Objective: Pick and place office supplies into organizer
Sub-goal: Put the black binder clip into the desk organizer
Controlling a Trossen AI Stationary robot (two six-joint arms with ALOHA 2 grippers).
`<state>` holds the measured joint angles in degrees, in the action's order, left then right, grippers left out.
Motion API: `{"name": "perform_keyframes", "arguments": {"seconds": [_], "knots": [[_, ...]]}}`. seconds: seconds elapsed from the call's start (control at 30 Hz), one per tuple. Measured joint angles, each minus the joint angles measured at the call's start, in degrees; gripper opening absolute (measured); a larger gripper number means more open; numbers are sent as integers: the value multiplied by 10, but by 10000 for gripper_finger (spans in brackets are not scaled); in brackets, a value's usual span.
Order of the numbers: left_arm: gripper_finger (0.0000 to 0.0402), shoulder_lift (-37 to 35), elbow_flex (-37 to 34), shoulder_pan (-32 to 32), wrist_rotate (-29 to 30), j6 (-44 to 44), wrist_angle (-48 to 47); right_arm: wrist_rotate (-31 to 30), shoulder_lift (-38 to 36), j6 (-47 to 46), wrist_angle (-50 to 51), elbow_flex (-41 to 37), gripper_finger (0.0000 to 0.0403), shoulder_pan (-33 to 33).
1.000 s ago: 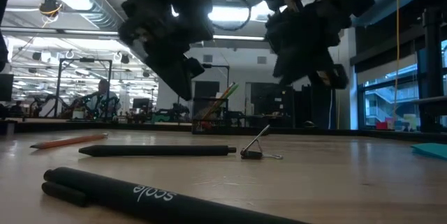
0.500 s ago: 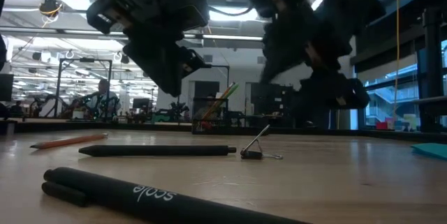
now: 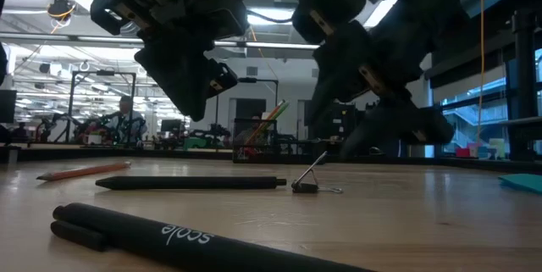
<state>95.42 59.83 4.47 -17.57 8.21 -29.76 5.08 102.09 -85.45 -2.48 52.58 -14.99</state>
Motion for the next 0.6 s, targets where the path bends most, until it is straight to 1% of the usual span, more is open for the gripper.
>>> {"name": "perform_keyframes", "arguments": {"seconds": [0.1, 0.4, 0.6], "knots": [[67, 0, 0, 0, 0, -2, -4, -1, 7, 0, -28, 0, 204, -2], [63, 0, 0, 0, 0, -1, -5, -1, 19, -15, -27, 0, 188, -5], [66, 0, 0, -1, 0, 0, -6, 7, 34, -18, -55, 0, 174, -5]]}}
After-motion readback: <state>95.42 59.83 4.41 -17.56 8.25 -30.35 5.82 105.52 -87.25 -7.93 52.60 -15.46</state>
